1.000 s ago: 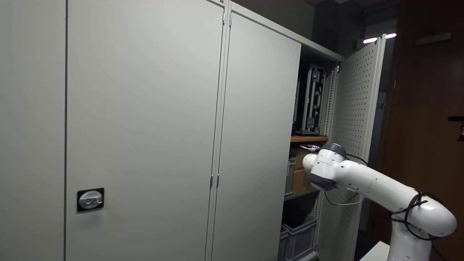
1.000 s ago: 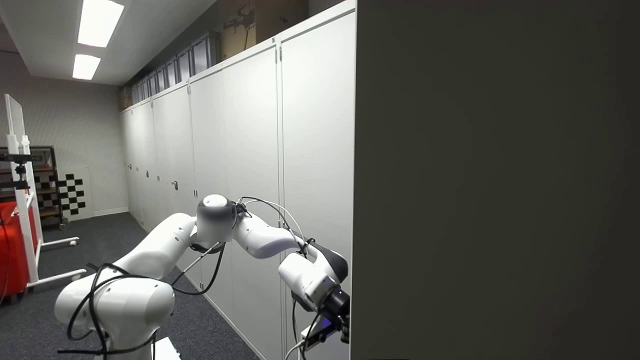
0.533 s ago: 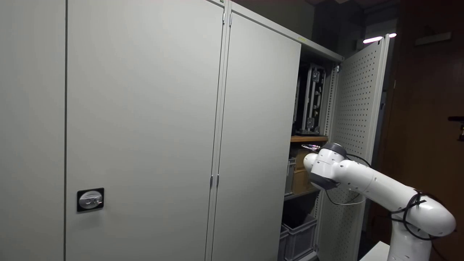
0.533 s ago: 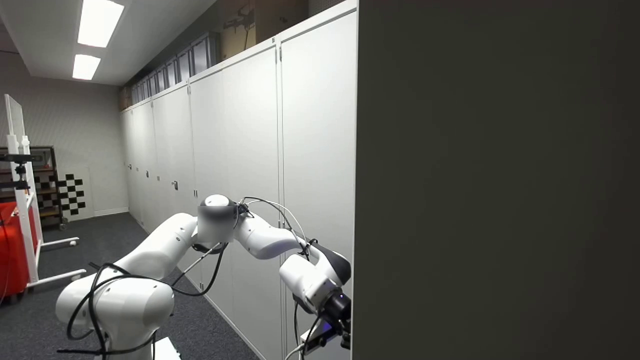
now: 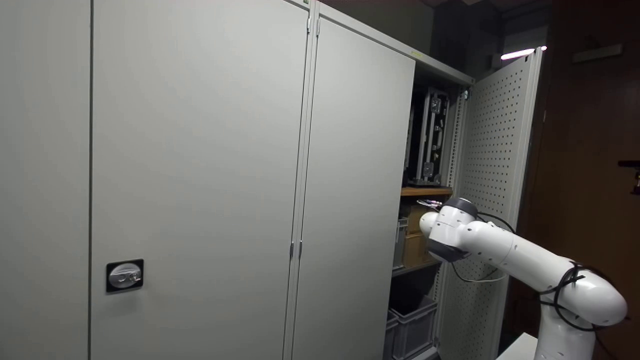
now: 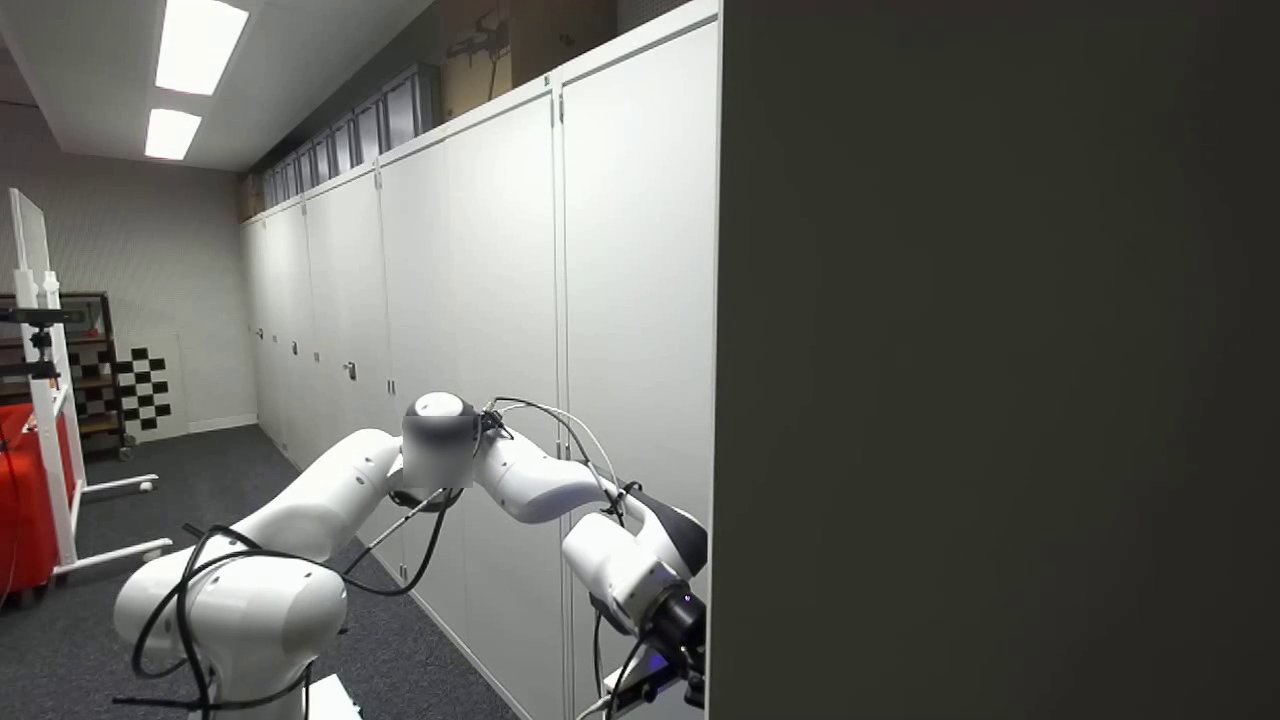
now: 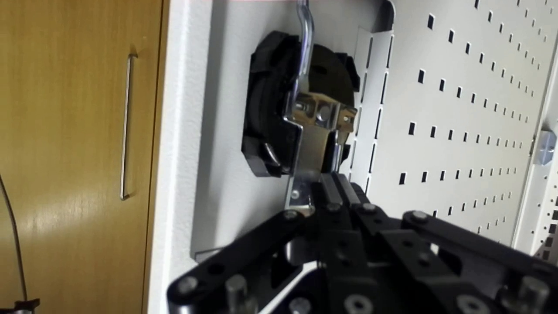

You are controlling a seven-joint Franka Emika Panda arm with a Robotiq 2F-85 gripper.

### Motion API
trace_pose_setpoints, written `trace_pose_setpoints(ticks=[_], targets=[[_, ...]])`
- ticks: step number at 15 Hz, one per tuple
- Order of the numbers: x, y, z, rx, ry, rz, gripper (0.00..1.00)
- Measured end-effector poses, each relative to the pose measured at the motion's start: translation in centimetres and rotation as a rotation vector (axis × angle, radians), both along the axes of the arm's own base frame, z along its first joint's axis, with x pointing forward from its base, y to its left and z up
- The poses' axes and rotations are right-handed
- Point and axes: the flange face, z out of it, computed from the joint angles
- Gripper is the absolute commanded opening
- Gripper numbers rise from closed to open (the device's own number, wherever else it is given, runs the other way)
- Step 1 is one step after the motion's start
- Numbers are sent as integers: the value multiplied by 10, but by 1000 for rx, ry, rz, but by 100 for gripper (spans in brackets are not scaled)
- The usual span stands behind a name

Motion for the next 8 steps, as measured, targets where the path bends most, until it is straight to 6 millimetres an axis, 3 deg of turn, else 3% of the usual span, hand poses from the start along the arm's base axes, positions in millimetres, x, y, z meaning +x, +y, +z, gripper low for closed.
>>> trace_pose_setpoints(ticks=[8], targets=[[-9,-19,1,-49,34,-33,0]])
